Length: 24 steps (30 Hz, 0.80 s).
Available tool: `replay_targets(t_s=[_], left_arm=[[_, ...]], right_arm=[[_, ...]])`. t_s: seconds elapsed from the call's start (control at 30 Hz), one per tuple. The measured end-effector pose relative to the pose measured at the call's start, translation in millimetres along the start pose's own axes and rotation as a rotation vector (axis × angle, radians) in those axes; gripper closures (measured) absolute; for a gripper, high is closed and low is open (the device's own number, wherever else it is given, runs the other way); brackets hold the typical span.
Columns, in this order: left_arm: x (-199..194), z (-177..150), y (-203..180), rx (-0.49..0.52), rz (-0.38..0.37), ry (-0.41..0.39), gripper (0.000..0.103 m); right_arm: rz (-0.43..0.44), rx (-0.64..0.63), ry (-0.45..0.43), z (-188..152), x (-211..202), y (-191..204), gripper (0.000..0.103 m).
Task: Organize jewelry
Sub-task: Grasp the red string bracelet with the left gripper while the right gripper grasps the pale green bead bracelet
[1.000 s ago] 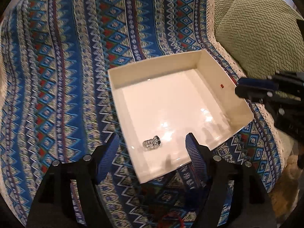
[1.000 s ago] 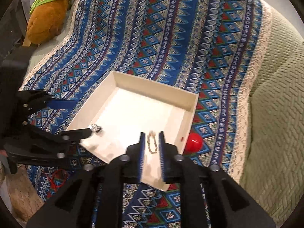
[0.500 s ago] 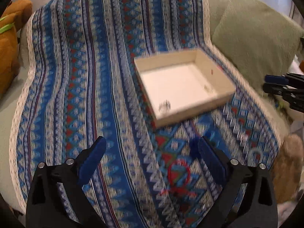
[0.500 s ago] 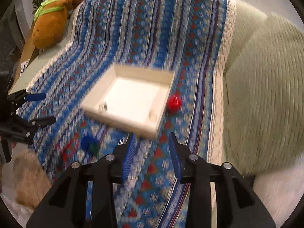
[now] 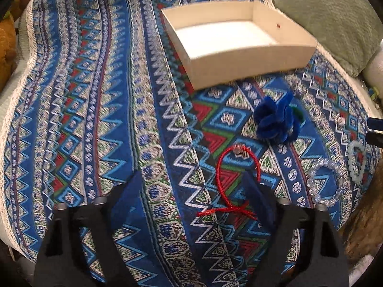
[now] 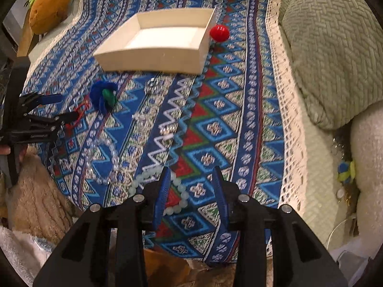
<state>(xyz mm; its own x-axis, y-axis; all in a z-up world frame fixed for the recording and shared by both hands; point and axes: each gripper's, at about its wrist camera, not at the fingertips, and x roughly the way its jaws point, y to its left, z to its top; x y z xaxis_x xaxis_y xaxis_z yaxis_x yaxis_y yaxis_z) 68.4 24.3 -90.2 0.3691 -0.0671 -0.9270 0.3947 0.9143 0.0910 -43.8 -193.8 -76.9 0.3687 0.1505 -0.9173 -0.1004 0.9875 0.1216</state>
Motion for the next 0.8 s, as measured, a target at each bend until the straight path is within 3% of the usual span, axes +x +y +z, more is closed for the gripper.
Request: replay_targets(t_s=[0.2,0.3,0.33,0.37,0.4,0.47,0.6,0.8], left_arm=[[3,-2,2,-0.037,0.008,-0.003,0.027],[2,-3,5,-0.06,-0.025,-0.006,0.037],[2,-3,5,-0.061,-0.03,-0.008,0.04],[1,-4,4,-0.059,-0.036,-0.01,0.046],[1,-5,3,-0.057,-0.044,-0.011,0.05],[-3,-6,-4,-0.039,-0.061,-0.012,0.073],[-8,-7,-13,-0.017,-0.035,-0.008,0.095],[-9,-3,2,-0.046,-0.07,-0.01,0.099]], right_arm=[[0.014,0.036,0.067,-8,14,3,0.065],[0.006,0.031,0.079,-10,17,3,0.065],[-0.01,0.02,0.082,-10,18,5,0.07],[-0.02,0.013,0.086,-10,18,7,0.085],[-0.019,0.011,0.089,-10,19,8,0.091],[-0.018,0.005,0.093,-10,18,10,0.094],[-0.01,0.008,0.09,-10,17,12,0.094],[0.02,0.032,0.085,-11,15,13,0.094]])
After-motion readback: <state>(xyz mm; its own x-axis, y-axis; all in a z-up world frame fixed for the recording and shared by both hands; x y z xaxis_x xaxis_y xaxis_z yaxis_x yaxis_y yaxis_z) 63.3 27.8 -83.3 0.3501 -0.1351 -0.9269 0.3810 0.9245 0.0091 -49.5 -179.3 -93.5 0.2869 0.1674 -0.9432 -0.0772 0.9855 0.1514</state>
